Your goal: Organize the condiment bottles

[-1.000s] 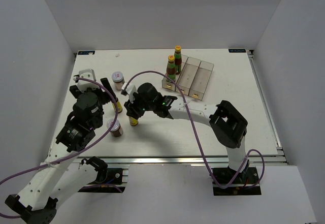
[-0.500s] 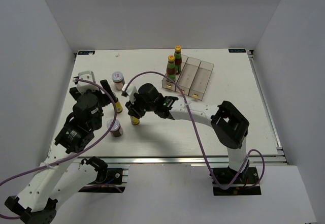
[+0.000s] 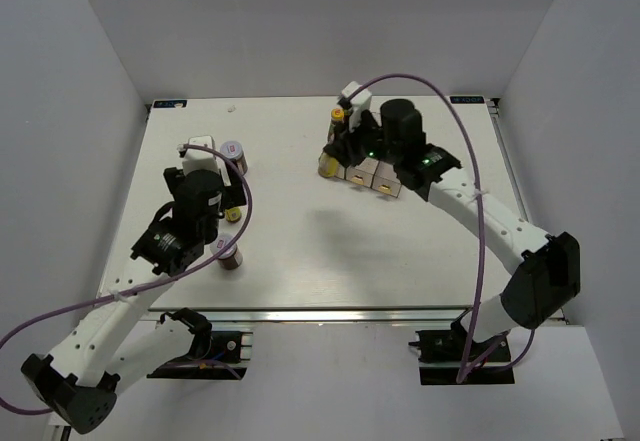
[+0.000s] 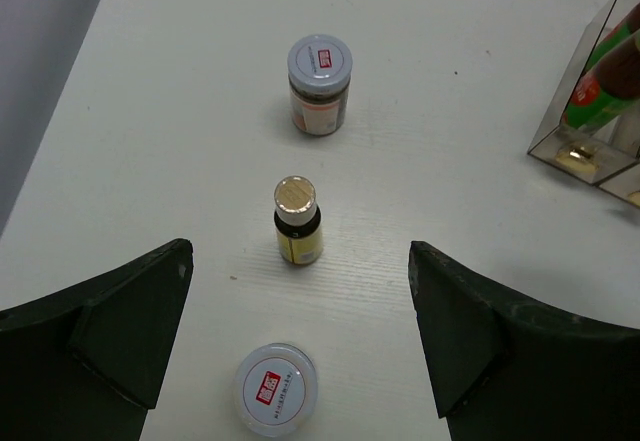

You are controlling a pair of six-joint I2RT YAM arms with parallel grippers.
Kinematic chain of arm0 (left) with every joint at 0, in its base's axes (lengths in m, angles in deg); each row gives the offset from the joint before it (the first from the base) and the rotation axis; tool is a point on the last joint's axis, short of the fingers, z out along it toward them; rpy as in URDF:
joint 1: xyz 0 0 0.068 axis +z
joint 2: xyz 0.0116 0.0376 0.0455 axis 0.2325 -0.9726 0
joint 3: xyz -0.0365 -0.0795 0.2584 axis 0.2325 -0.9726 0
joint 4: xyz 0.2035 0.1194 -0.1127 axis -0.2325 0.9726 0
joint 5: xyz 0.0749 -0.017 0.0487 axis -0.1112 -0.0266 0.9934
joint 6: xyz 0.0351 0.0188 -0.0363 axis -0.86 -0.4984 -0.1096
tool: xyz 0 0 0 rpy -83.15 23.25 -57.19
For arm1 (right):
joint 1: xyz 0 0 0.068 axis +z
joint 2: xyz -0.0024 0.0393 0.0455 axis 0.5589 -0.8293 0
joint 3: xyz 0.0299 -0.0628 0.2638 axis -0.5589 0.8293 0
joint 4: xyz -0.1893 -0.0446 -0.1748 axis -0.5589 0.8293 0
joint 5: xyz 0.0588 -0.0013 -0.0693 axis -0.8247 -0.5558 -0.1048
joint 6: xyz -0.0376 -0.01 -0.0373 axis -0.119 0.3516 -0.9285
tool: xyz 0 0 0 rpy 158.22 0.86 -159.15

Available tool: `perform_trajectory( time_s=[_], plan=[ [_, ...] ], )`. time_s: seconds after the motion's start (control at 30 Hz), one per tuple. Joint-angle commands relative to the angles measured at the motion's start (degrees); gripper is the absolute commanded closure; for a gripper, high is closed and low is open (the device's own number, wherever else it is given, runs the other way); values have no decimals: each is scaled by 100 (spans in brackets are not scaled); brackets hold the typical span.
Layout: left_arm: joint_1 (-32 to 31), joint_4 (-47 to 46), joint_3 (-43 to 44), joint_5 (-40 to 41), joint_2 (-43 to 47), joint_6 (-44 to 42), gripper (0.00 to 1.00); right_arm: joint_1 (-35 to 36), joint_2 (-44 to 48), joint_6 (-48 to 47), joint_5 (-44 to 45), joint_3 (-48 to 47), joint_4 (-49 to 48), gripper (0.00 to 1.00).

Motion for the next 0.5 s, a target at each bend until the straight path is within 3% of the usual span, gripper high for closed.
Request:
perform_trajectory(
  time_s=[0.0, 0.23, 0.47],
  plan=[
    [6, 139, 186, -271, -201, 100, 2, -584, 129, -54, -112, -55, -114, 100],
    [6, 103, 186, -429, -246, 65, 2, -1490, -467, -116, -15, -529, -228, 100],
    [6, 209, 221, -332, -220, -85, 2, -1958, -1373, -151, 117, -1259, -281, 100]
  ],
)
